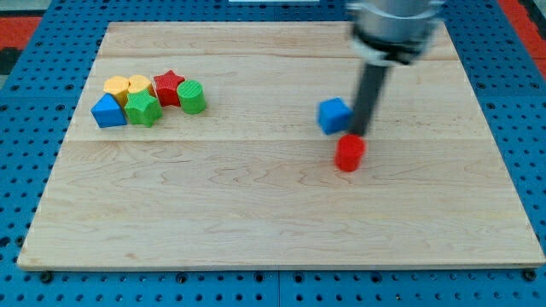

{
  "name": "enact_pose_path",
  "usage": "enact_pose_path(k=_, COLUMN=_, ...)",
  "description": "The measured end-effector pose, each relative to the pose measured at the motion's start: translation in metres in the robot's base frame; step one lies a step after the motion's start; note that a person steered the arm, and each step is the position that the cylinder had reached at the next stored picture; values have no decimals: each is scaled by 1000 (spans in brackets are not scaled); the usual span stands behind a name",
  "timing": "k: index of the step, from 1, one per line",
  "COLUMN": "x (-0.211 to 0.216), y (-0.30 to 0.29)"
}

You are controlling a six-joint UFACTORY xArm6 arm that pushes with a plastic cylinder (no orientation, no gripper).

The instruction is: Place the blue cube below to the green circle

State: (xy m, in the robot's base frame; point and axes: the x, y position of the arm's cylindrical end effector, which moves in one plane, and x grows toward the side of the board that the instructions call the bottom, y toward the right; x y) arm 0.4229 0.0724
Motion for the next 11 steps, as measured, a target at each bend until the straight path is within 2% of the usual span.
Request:
enact_pose_path(k=1, x=-14, y=-78)
enact_pose_path(k=3, x=-58, y=11)
enact_pose_path(k=4, x=-67, y=-30)
enact_pose_path(k=5, x=-51, y=-111)
enact_pose_path(k=6, x=-22, y=-133)
enact_pose_path(k=7, x=16, y=-94)
enact_pose_path(k=8, x=13, y=-144)
enact_pose_path(k=9, x=0, y=-168)
enact_pose_path(k=10, x=11, y=-140)
enact_pose_path(k=11, x=-11, y=-7)
